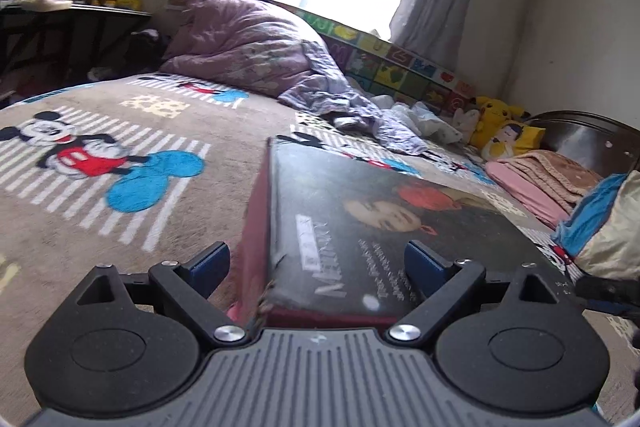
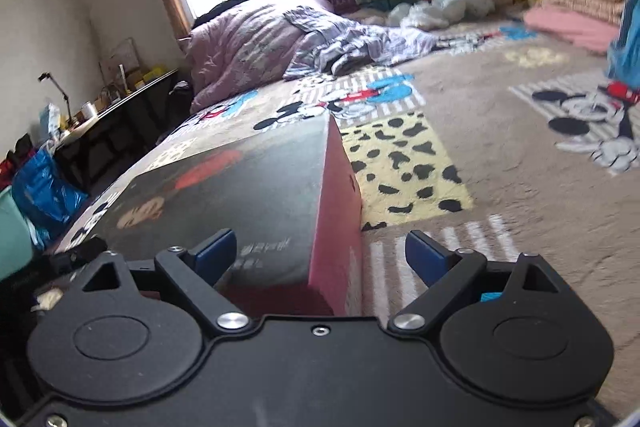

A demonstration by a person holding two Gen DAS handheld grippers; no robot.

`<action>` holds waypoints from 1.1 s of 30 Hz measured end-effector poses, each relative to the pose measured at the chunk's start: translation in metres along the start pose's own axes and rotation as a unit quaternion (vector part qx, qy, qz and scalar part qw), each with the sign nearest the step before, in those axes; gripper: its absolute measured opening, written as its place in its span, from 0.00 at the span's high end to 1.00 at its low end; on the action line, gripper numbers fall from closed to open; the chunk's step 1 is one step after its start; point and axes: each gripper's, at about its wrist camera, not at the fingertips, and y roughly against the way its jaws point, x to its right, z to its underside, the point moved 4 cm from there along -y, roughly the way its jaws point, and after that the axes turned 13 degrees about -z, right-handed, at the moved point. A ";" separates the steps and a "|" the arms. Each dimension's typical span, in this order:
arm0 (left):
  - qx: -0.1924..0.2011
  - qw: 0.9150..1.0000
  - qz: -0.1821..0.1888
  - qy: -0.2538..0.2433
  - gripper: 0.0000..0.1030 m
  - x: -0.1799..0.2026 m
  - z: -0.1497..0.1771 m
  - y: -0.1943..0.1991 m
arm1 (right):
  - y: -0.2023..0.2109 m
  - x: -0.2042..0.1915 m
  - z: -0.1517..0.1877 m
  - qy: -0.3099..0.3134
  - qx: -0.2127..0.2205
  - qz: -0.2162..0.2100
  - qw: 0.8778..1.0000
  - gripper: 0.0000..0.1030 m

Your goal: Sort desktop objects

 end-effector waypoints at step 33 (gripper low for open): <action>-0.076 0.987 -0.073 -0.118 0.08 0.076 0.111 0.149 | 0.139 -0.075 0.076 0.049 -0.080 0.052 0.994 0.05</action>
